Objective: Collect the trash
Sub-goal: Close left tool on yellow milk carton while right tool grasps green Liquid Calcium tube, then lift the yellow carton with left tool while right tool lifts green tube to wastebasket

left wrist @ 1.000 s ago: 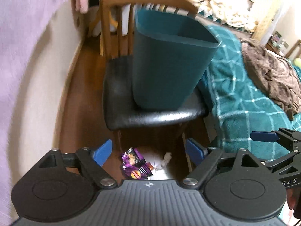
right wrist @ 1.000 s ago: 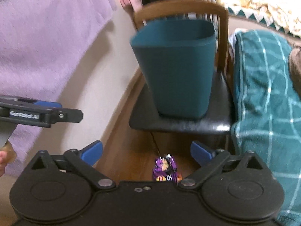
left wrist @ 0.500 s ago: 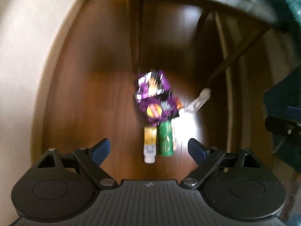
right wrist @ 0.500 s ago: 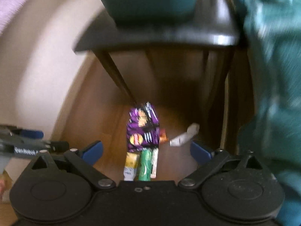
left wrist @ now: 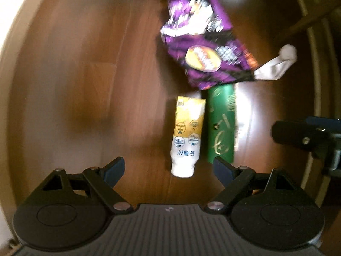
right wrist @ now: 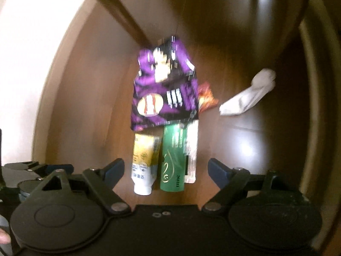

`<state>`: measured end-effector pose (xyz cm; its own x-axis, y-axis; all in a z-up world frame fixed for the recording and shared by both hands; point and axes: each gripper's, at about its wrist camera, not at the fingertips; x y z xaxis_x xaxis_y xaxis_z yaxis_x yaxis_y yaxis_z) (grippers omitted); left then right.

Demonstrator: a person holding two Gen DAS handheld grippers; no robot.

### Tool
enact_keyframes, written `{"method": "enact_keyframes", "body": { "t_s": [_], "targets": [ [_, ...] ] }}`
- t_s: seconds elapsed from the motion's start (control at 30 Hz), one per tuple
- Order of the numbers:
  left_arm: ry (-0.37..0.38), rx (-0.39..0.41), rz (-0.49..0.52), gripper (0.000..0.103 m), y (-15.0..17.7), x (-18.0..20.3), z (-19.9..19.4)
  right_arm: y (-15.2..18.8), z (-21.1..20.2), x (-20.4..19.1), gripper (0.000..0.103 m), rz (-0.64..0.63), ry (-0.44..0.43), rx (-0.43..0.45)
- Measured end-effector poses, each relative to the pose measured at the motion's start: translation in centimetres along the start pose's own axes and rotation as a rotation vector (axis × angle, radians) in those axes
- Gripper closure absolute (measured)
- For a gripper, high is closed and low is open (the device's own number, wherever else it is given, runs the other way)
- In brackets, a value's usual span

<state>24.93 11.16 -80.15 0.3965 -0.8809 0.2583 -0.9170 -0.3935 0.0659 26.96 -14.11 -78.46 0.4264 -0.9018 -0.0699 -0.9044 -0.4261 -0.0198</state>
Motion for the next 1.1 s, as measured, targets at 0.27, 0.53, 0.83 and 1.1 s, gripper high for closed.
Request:
{"method": "enact_keyframes", "body": {
  "t_s": [0.27,0.53,0.83,1.1],
  "targets": [
    [0.016,-0.014,0.023,0.013,-1.7,-0.8,6.6,-1.1,9.0,-1.5,0.033,0.005,0.026,-0.084],
    [0.046,-0.035,-0.021,0.026,-1.9,-1.8,9.3,-1.9,13.2,-3.5,0.055,-0.069,0.079,-0.106],
    [0.080,-0.043,-0.046,0.059,-1.9,-1.8,10.0,-1.9,14.4,-5.6,0.055,-0.097,0.104,-0.103],
    [0.064,-0.053,-0.074,0.059,0.1,-2.5,8.5,-0.3,11.9,-5.5,0.056,-0.083,0.077,-0.096]
  ]
}}
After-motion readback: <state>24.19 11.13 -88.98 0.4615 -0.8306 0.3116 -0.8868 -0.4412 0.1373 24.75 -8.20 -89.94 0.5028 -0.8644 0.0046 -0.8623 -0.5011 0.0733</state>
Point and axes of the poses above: each gripper's, at about its wrist camera, not at the fingertips, and z roughly the way its jaws point, x to its right, y to its underside, and after that the axes turned 14 degrees about y, right-handed
